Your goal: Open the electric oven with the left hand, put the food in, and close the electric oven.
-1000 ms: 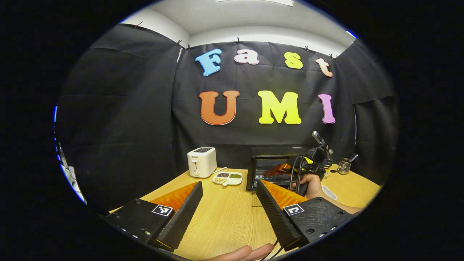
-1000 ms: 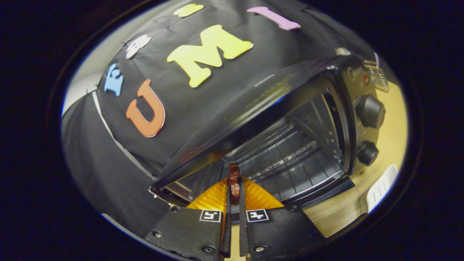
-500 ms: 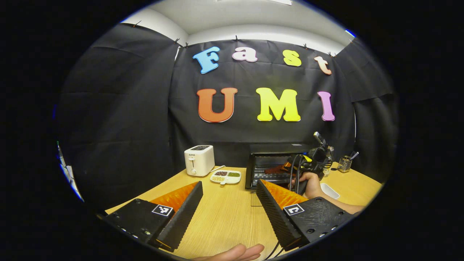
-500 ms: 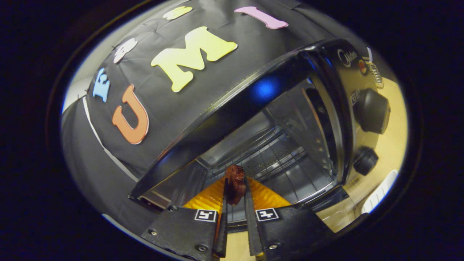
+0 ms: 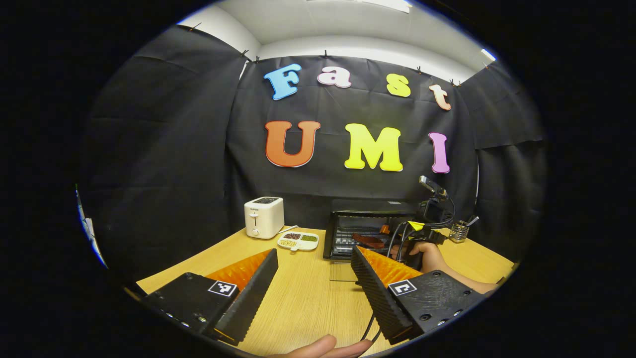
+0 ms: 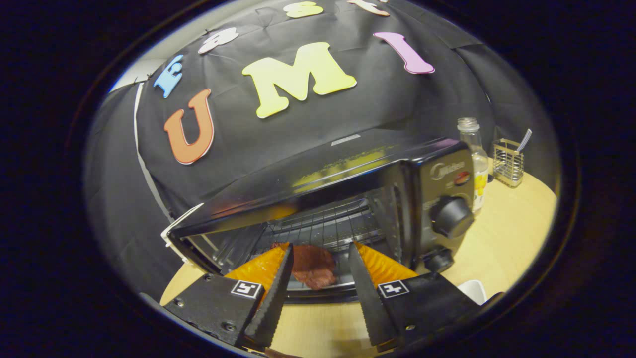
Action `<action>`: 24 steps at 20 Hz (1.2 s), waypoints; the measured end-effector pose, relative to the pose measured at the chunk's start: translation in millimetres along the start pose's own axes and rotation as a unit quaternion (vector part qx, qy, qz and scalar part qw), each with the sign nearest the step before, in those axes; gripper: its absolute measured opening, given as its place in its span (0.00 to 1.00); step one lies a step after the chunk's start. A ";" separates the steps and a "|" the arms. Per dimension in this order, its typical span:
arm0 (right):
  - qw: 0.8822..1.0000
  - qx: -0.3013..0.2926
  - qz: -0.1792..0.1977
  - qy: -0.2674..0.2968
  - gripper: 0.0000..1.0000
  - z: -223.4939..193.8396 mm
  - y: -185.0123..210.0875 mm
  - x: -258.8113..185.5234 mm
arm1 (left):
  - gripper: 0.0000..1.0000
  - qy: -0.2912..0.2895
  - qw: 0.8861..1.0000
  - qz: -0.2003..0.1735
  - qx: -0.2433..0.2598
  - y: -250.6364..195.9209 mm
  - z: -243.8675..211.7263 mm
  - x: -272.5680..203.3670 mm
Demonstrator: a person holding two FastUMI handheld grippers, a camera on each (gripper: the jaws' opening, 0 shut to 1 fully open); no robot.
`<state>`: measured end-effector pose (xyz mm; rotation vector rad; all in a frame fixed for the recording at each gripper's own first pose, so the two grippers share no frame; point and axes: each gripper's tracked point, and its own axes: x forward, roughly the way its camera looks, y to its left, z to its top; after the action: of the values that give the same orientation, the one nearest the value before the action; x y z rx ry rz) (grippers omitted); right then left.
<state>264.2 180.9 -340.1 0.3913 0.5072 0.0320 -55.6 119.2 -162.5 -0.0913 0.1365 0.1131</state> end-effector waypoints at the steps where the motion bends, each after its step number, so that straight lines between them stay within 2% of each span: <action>1: 1.000 -0.001 0.002 -0.003 0.72 1.8 -3.4 -12.5 | 0.95 0.003 1.000 -0.001 0.000 -2.8 0.7 -2.4; 2: 1.000 -0.001 0.005 -0.006 0.72 3.8 -6.0 -26.5 | 0.95 0.003 1.000 -0.004 -0.001 -6.8 0.9 -4.9; 4: 1.000 -0.004 0.013 -0.015 0.79 11.2 -9.0 -58.5 | 0.96 0.007 1.000 -0.011 0.002 -14.6 3.3 -8.9; 5: 1.000 -0.006 0.015 -0.023 0.92 17.2 -12.0 -73.7 | 0.96 0.006 1.000 -0.013 0.004 -18.6 5.5 -10.9; 7: 0.999 -0.013 0.017 -0.038 1.00 30.4 -18.3 -105.4 | 0.96 0.005 1.000 -0.022 0.005 -26.8 8.6 -13.0; 11: 0.997 -0.052 0.021 -0.060 1.00 53.2 -30.9 -169.3 | 0.96 0.023 0.999 -0.045 0.007 -44.2 -2.6 0.8; 16: 0.985 -0.112 0.007 -0.133 1.00 95.9 -48.9 -263.7 | 0.96 0.053 0.995 -0.081 0.030 -80.4 -38.8 36.8; 19: 0.976 -0.131 -0.006 -0.175 1.00 120.0 -59.3 -321.1 | 0.96 0.070 0.991 -0.113 0.031 -113.0 -72.4 59.6; 20: 0.974 -0.134 -0.010 -0.184 0.96 125.4 -61.8 -338.8 | 0.96 0.081 0.988 -0.126 0.023 -126.0 -85.5 69.2; 21: 0.972 -0.137 -0.009 -0.192 1.00 129.4 -63.6 -354.1 | 0.96 0.097 0.986 -0.134 0.017 -136.4 -100.7 75.3; 22: 0.971 -0.139 -0.012 -0.196 0.96 131.2 -67.0 -367.6 | 0.96 0.111 0.984 -0.137 0.014 -144.1 -115.2 80.9; 24: 0.970 -0.144 -0.024 -0.197 0.96 131.7 -78.2 -390.3 | 0.96 0.143 0.980 -0.139 0.015 -156.6 -142.1 88.5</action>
<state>-19.5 12.4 -81.4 0.0939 0.1148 -0.0189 31.6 -40.3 -302.2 -0.0950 0.4112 -0.1827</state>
